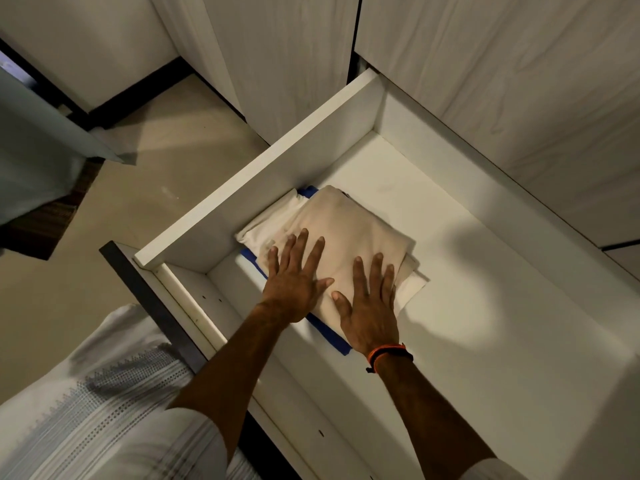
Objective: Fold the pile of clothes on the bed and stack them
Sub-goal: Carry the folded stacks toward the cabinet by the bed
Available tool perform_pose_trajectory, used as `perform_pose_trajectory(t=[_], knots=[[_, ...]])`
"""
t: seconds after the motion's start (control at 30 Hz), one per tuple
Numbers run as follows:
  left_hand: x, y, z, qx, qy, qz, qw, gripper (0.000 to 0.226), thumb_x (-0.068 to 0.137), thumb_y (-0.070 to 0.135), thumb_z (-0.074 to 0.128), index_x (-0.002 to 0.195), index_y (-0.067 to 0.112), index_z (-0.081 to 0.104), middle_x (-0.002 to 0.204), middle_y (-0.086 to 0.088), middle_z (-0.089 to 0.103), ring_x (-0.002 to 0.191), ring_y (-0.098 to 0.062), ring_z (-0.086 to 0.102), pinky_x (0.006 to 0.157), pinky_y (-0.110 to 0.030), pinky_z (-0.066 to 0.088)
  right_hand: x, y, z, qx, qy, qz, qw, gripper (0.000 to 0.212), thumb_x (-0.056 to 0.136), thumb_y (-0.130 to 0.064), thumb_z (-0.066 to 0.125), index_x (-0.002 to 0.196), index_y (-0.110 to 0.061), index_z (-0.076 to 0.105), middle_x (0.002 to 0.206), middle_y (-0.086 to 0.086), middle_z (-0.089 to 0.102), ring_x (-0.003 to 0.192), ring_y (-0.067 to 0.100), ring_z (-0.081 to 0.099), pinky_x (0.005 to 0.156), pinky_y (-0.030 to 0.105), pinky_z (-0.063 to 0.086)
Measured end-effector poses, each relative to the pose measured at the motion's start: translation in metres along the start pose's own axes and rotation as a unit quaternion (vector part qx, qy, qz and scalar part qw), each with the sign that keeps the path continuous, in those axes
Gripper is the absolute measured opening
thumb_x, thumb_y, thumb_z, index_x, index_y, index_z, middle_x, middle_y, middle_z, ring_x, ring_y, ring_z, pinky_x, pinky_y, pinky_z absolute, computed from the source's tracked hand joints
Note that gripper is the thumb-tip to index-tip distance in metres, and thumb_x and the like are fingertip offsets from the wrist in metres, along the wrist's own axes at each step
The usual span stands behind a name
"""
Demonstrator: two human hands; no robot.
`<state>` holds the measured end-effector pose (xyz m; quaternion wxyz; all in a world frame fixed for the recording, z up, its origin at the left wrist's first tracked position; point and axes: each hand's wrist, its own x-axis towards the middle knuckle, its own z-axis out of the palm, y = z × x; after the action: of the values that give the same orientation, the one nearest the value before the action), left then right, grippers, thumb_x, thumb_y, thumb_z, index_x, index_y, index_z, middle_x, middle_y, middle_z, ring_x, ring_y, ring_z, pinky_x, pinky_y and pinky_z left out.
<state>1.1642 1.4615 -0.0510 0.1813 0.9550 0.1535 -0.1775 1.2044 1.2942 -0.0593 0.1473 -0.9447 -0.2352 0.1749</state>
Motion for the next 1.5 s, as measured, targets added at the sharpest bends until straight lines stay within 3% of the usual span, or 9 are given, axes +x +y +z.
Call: perform_pose_trajectory(t=[0.13, 0.3, 0.43, 0.53, 0.73, 0.97, 1.13, 1.33, 1.5], knots=[[0.005, -0.002, 0.003, 0.005, -0.015, 0.002, 1.0, 0.075, 0.098, 0.062, 0.026, 0.154, 0.031, -0.014, 0.16, -0.005, -0.027, 0.147, -0.025, -0.025, 0.118, -0.054, -0.013, 0.001, 0.002, -0.001, 0.0, -0.044, 0.007, 0.999, 0.08, 0.097, -0.062, 0.029, 0.157, -0.022, -0.003, 0.162, 0.013, -0.022, 0.147, 0.037, -0.024, 0.119, 0.048, -0.004], [0.007, 0.0, -0.007, -0.019, -0.06, -0.037, 0.997, 0.08, 0.098, 0.052, 0.042, 0.155, 0.029, -0.009, 0.162, -0.006, -0.02, 0.149, -0.028, -0.019, 0.12, -0.053, -0.008, 0.009, -0.001, -0.032, 0.015, -0.181, 0.012, 0.983, 0.092, 0.096, -0.053, 0.05, 0.156, -0.02, -0.011, 0.16, 0.012, -0.027, 0.147, 0.038, -0.024, 0.122, 0.049, -0.002], [-0.024, 0.027, -0.028, -0.023, -0.061, -0.051, 0.997, 0.082, 0.092, 0.034, 0.058, 0.153, 0.017, 0.007, 0.161, -0.014, 0.0, 0.148, -0.038, 0.005, 0.12, -0.055, 0.013, -0.022, 0.002, -0.079, 0.095, -0.171, 0.018, 0.981, 0.089, 0.096, -0.037, 0.059, 0.157, -0.012, -0.001, 0.165, 0.01, -0.009, 0.152, 0.025, -0.009, 0.123, 0.039, 0.011], [-0.053, 0.045, -0.036, -0.033, -0.039, -0.059, 0.997, 0.078, 0.086, 0.029, 0.063, 0.147, 0.014, 0.018, 0.154, -0.014, 0.013, 0.141, -0.035, 0.025, 0.114, -0.053, 0.029, -0.05, 0.008, -0.101, 0.132, -0.161, 0.029, 0.978, 0.088, 0.095, -0.032, 0.062, 0.157, -0.013, 0.003, 0.165, 0.01, 0.001, 0.152, 0.024, 0.008, 0.119, 0.035, 0.019], [-0.115, 0.101, -0.037, -0.074, -0.039, -0.12, 0.989, 0.087, 0.093, 0.04, 0.06, 0.156, 0.011, 0.007, 0.163, -0.016, -0.001, 0.15, -0.034, 0.009, 0.121, -0.046, 0.018, -0.108, 0.034, -0.136, 0.151, -0.146, -0.019, 0.978, 0.084, 0.092, -0.03, 0.066, 0.156, -0.012, 0.014, 0.162, 0.01, 0.018, 0.149, 0.027, 0.02, 0.119, 0.037, 0.024], [-0.236, 0.203, -0.029, -0.138, 0.076, -0.167, 0.973, 0.075, 0.091, 0.044, 0.062, 0.149, 0.007, 0.031, 0.155, -0.018, 0.03, 0.141, -0.034, 0.029, 0.115, -0.039, 0.028, -0.218, 0.08, -0.183, 0.178, -0.117, -0.1, 0.972, 0.081, 0.09, -0.034, 0.068, 0.153, -0.009, 0.022, 0.155, 0.012, 0.029, 0.14, 0.028, 0.035, 0.113, 0.035, 0.033], [-0.336, 0.28, -0.021, -0.185, 0.092, -0.216, 0.954, 0.071, 0.094, 0.041, 0.061, 0.15, 0.009, 0.032, 0.155, -0.013, 0.033, 0.14, -0.028, 0.035, 0.115, -0.039, 0.032, -0.303, 0.119, -0.218, 0.161, -0.127, -0.138, 0.969, 0.077, 0.09, -0.033, 0.069, 0.15, -0.009, 0.028, 0.151, 0.013, 0.035, 0.133, 0.028, 0.043, 0.11, 0.035, 0.037], [-0.416, 0.317, 0.004, -0.309, 0.113, -0.258, 0.909, 0.061, 0.09, 0.035, 0.068, 0.141, 0.012, 0.043, 0.142, -0.01, 0.05, 0.126, -0.025, 0.053, 0.101, -0.036, 0.048, -0.368, 0.14, -0.238, 0.183, -0.134, -0.161, 0.96, 0.061, 0.088, -0.029, 0.072, 0.139, -0.011, 0.044, 0.14, 0.01, 0.05, 0.12, 0.024, 0.056, 0.101, 0.036, 0.047], [-0.468, 0.33, 0.034, -0.353, 0.154, -0.296, 0.874, 0.062, 0.091, 0.035, 0.066, 0.142, 0.009, 0.043, 0.14, -0.012, 0.051, 0.126, -0.026, 0.052, 0.1, -0.032, 0.047, -0.402, 0.15, -0.226, 0.188, -0.15, -0.19, 0.952, 0.043, 0.089, -0.022, 0.071, 0.127, -0.011, 0.055, 0.124, 0.005, 0.062, 0.105, 0.019, 0.063, 0.089, 0.026, 0.051]])
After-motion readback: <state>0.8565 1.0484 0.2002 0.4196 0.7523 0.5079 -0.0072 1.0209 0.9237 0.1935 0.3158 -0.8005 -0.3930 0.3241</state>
